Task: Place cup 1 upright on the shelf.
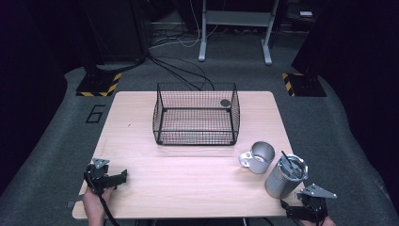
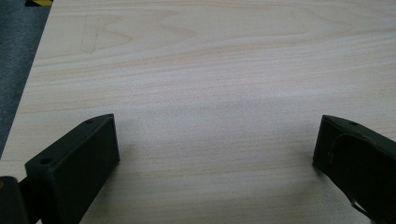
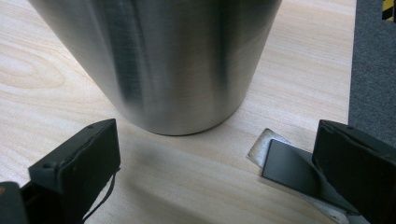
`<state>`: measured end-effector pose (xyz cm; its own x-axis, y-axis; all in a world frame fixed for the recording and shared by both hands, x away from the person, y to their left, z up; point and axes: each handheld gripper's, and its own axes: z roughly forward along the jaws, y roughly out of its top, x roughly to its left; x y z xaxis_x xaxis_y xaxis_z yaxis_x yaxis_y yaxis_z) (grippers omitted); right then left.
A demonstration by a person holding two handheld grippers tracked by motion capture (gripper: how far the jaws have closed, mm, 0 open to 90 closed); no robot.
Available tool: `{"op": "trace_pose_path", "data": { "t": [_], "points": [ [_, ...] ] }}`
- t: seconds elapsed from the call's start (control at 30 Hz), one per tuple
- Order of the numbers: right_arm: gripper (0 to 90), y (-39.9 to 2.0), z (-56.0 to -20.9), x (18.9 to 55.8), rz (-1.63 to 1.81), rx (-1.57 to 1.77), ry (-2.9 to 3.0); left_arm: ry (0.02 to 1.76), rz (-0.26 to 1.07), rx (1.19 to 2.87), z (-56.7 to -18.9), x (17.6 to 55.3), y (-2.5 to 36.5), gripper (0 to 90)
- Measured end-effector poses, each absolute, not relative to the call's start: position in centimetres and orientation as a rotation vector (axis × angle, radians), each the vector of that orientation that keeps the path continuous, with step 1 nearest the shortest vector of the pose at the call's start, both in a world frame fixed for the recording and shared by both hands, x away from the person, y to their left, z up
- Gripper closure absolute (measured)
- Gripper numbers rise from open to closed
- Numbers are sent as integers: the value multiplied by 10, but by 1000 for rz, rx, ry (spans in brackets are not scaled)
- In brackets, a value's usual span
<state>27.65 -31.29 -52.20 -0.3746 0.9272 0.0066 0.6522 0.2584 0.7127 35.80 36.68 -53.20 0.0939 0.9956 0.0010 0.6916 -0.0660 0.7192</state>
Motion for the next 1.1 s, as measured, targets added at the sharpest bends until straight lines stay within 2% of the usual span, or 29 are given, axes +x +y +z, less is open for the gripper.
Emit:
{"op": "trace_pose_path", "data": {
  "t": [0.53,1.1],
  "points": [
    [3,-308,-508,274,951,1427,2125,1656,709,1816,-532,357,366,3],
    [0,-300,-467,272,1082,1379,2066,1660,712,1810,-532,357,366,4]
  ]
}}
